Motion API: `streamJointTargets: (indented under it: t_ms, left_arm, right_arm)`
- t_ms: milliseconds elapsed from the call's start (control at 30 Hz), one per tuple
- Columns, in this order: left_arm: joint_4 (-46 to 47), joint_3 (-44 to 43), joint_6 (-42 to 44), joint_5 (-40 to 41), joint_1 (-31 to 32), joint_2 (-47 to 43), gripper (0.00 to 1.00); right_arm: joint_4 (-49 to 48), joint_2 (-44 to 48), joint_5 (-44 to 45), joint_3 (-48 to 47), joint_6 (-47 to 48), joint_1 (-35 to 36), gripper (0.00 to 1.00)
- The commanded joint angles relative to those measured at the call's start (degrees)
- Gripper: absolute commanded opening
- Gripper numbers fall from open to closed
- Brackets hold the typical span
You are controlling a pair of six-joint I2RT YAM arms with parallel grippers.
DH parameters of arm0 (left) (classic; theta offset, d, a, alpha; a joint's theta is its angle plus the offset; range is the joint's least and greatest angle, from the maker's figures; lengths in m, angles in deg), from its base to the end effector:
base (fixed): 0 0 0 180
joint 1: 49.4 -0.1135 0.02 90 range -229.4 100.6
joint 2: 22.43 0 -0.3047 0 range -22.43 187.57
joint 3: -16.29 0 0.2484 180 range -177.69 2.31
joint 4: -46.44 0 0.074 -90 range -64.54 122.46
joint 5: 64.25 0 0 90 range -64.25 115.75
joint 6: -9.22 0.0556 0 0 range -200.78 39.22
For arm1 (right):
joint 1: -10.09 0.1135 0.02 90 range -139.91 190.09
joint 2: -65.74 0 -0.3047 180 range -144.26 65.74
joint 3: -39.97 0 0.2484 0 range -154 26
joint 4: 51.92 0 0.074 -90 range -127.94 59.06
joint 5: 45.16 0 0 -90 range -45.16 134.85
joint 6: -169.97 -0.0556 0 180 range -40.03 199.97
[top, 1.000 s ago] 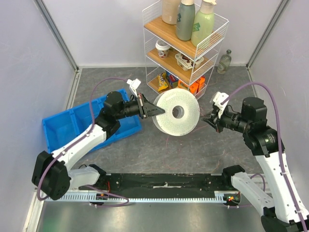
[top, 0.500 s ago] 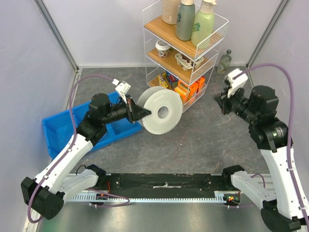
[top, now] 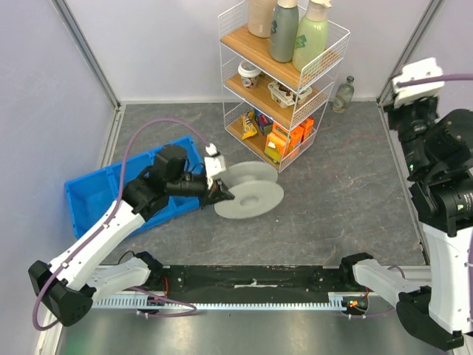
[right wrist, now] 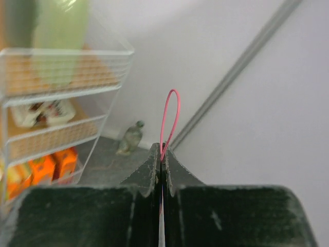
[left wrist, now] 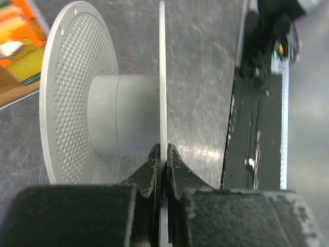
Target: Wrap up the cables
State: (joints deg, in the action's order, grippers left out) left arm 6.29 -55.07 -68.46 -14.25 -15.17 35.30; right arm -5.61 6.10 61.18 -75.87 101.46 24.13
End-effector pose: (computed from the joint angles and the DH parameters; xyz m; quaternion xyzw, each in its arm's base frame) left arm 0.1478 -0.1438 0.3776 0.4811 0.6630 -0.3795 0.4301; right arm 0.1296 0.0163 0.6047 -0.0908 0.6398 -0.1405 0.7501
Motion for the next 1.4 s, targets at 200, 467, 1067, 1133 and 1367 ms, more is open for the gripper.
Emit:
streamJointTargets:
  t_ms: [200, 467, 1067, 1133, 1367]
  left_arm:
    - [-10.0, 3.9, 35.0, -1.2, 5.2, -1.6, 0.02]
    - [-11.0, 5.7, 42.7, -3.9, 5.7, -0.6, 0.02]
    - [-6.6, 5.4, 24.2, -3.8, 5.8, 1.9, 0.02]
    - [-6.3, 5.7, 23.5, -4.0, 6.0, 1.7, 0.02]
    - [-4.5, 6.8, 19.7, -3.7, 6.1, 1.2, 0.03]
  right_arm:
    - [20.8, 2.6, -48.8, 21.3, 12.4, 0.1, 0.0]
    - [19.1, -1.4, -53.7, 28.5, 18.0, 10.2, 0.0]
    - [8.8, -6.1, -39.4, 38.6, 18.5, 30.8, 0.0]
    - [8.0, -7.1, -38.2, 38.9, 17.9, 31.7, 0.0]
    - [5.6, -8.9, -33.2, 40.3, 18.3, 34.6, 0.0]
